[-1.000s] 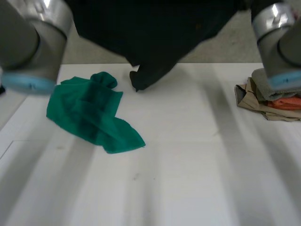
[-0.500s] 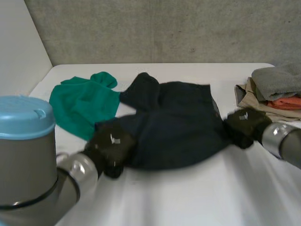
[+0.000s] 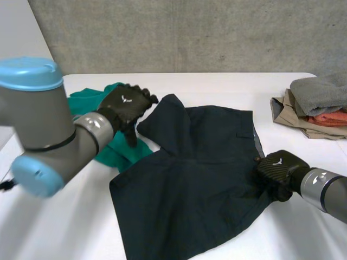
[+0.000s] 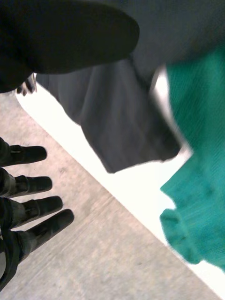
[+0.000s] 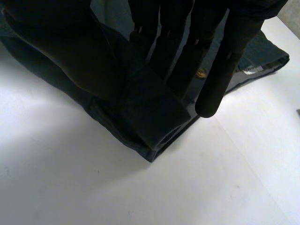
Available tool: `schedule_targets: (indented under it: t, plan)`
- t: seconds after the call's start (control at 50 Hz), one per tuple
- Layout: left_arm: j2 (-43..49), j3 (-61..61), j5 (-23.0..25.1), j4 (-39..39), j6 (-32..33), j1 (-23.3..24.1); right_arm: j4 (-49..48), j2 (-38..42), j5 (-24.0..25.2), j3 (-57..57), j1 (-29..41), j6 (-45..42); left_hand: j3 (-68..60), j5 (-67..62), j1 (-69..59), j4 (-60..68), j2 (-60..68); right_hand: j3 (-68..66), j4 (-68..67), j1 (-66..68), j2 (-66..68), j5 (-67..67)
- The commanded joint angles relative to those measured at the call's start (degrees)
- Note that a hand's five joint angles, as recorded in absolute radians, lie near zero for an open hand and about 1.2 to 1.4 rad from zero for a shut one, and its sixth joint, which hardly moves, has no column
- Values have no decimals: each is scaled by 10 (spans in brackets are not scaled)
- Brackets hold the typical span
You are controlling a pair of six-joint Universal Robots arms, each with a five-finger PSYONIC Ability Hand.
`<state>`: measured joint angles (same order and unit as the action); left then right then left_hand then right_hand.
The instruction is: Fold the laundry.
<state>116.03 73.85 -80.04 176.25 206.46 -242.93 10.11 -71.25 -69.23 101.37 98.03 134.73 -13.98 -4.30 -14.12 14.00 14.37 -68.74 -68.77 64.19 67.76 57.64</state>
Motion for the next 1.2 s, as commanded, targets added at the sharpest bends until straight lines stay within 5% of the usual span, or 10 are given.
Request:
schedule_targets:
  t: [0.02, 0.24, 0.36, 0.56, 0.64, 0.7, 0.78, 0.94, 1.12, 1.2]
  plan:
    - [158, -153, 90, 7, 45, -32, -37, 7, -13, 13, 13, 2, -107, -104, -106, 107, 103, -113, -112, 158, 122, 124]
    - [340, -371, 125, -84, 112, -41, -66, 7, -14, 23, 9, 14, -156, -153, -154, 156, 152, -113, -112, 158, 122, 124]
    - [383, -441, 99, -112, 157, -31, -73, 7, -14, 28, 8, 15, -172, -169, -171, 172, 169, -113, -112, 158, 122, 124]
    - [416, -484, 71, -114, 205, -3, -76, -2, -14, 35, 7, 17, -354, -351, -353, 354, 350, -113, -112, 158, 122, 124]
    - [423, -484, 57, -113, 244, 3, -76, -6, -14, 37, 6, 18, -615, -612, -614, 615, 611, -113, -112, 158, 122, 124]
    - [424, -480, 45, -114, 257, 4, -76, -6, -14, 37, 7, 19, -660, -657, -659, 660, 656, -113, -112, 158, 122, 124]
    - [416, -464, 13, -120, 270, 4, -76, -6, -14, 37, 8, 19, -660, -657, -659, 660, 656, -113, -112, 158, 122, 124]
    - [359, -399, -184, -124, 268, 6, -76, -7, -14, 39, 11, 16, -660, -657, -659, 660, 656, -113, -112, 158, 122, 124]
    - [322, -371, -253, -161, 241, 40, -76, -8, -14, 41, 19, 18, -660, -657, -659, 660, 656, -113, -112, 158, 122, 124]
    - [316, -369, -237, -164, 211, 54, -76, -11, -14, 42, 20, 18, -58, -55, -56, 58, 54, -113, -112, 158, 122, 124]
